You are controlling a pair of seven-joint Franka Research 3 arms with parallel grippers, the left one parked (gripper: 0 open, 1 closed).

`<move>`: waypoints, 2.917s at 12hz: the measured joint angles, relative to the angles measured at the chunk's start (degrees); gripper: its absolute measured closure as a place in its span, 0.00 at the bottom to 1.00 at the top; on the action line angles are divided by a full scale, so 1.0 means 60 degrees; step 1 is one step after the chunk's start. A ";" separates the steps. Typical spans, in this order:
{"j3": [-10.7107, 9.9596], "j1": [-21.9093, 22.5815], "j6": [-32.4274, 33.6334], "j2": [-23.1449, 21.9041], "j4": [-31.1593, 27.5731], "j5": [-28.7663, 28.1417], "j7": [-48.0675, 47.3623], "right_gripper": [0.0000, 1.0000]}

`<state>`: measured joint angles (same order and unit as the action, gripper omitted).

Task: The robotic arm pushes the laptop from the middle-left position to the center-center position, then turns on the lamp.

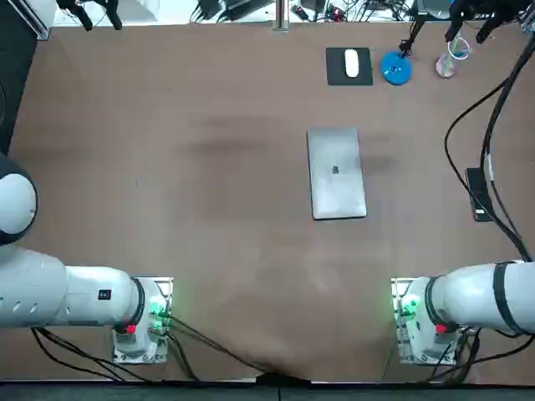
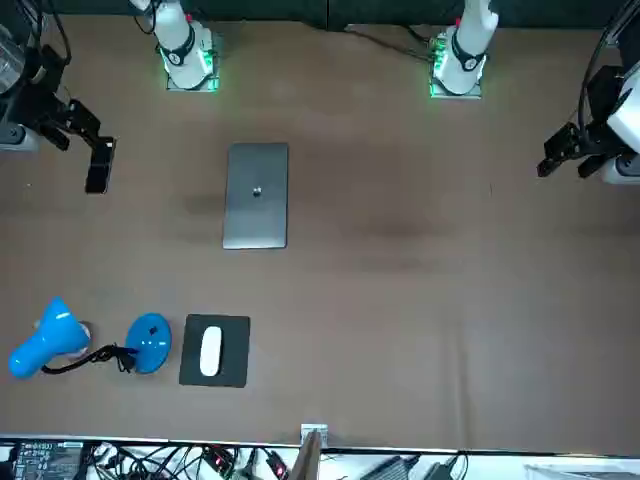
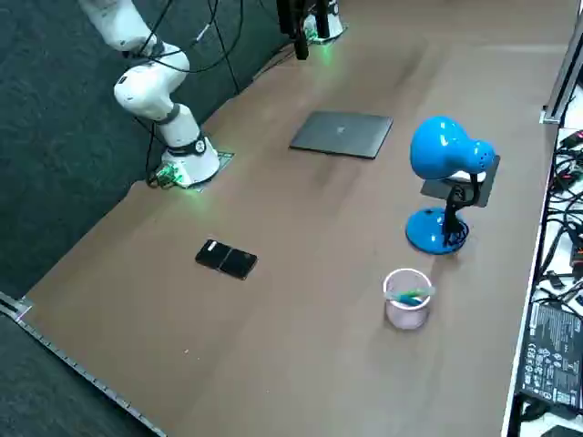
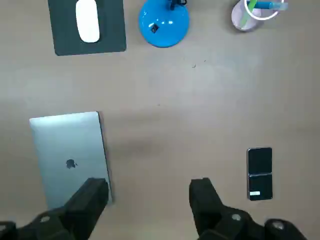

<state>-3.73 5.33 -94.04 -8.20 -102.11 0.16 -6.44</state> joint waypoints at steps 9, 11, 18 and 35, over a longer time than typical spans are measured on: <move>0.0074 -0.0100 0.0011 -0.0036 0.0015 -0.0004 0.0013 0.00; 0.0146 0.0127 0.0077 0.0027 0.0008 -0.0021 -0.0264 0.00; 0.0321 0.2765 -0.0491 0.1298 -0.0025 -0.0046 -0.5330 0.00; 0.0349 0.6510 -0.7494 0.5663 -0.1106 -0.0243 -1.9712 0.00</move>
<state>-1.64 44.39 -139.01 25.78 -108.74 -1.30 -124.71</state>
